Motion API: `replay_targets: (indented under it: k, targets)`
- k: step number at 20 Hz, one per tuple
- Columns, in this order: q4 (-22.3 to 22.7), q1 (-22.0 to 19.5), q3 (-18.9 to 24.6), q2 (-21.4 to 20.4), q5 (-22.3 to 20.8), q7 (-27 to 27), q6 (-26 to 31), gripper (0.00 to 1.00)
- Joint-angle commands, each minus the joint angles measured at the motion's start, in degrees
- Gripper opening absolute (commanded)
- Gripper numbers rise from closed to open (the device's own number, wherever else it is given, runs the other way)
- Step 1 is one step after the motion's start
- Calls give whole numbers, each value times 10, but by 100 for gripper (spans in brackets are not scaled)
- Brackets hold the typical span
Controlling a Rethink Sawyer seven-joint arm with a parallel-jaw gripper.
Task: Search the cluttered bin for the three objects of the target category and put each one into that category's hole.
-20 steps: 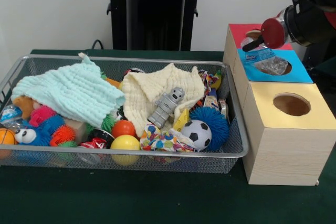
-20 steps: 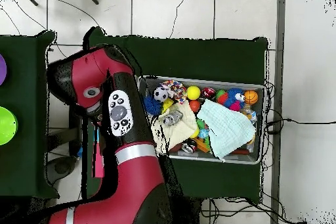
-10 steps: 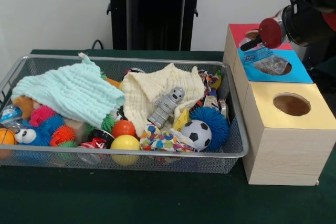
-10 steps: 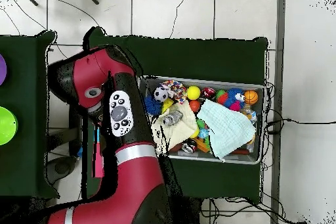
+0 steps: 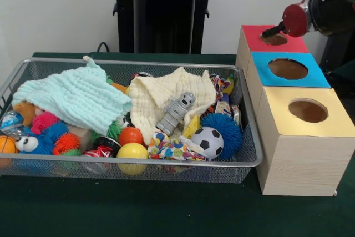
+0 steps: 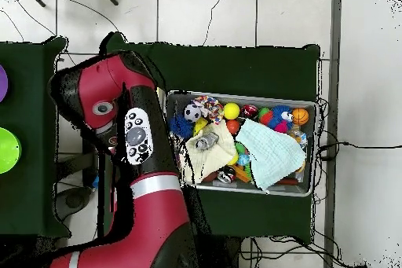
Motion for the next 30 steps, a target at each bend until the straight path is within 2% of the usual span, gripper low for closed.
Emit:
replay_targets:
  k: [1,8,11,15,18,24,27,30]
  targets:
    - [-18,0,-3,8,15,104,53,100]
    - [-25,-1,-9,8,12,95,58,100]
    - [-24,-7,-16,-1,-2,77,34,100]
    - [-14,-17,-36,-23,-38,50,-41,100]
    - [-6,-31,-42,-46,-47,30,-89,100]
    - [10,-65,-30,-93,-34,-22,-138,100]
    - [38,-88,-18,-117,-16,-43,-183,100]
    - [92,-122,-3,-152,11,-72,-252,100]
